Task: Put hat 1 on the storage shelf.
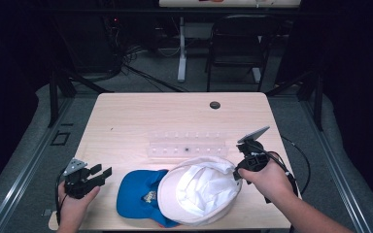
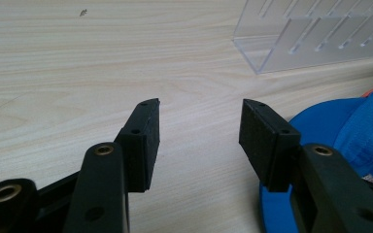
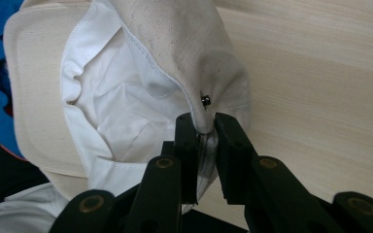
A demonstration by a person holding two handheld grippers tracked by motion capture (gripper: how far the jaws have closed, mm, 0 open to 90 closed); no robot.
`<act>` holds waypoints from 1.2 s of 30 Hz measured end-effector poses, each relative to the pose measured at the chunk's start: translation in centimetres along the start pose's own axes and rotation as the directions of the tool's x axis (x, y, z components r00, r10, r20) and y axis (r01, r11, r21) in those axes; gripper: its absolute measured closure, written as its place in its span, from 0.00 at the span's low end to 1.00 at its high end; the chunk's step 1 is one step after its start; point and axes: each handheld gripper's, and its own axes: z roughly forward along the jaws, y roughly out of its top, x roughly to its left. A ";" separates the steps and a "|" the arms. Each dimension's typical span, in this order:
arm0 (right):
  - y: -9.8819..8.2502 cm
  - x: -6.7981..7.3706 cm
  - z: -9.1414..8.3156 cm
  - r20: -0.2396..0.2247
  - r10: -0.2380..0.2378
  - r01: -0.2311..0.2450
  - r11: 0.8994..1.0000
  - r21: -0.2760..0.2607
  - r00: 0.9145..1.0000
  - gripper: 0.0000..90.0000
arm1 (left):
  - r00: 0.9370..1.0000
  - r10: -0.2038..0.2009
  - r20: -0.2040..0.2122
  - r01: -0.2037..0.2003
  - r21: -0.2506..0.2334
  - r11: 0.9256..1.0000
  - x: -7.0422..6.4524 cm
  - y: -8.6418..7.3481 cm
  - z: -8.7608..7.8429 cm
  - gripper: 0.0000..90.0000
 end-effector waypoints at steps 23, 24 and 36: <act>1.3 1.6 -3.2 0.008 -0.021 0.021 0.999 0.031 1.000 0.90 | 1.000 -0.012 0.011 0.012 0.025 1.000 0.1 0.1 0.1 0.59; 1.3 1.6 -3.2 0.008 -0.021 0.021 0.999 0.031 1.000 0.90 | 1.000 -0.012 0.011 0.012 0.025 1.000 0.1 0.1 0.1 0.59; 1.9 1.8 -6.0 0.014 -0.029 0.028 0.999 0.042 1.000 0.90 | 1.000 -0.024 -0.004 0.025 0.041 0.999 0.3 0.0 0.2 0.55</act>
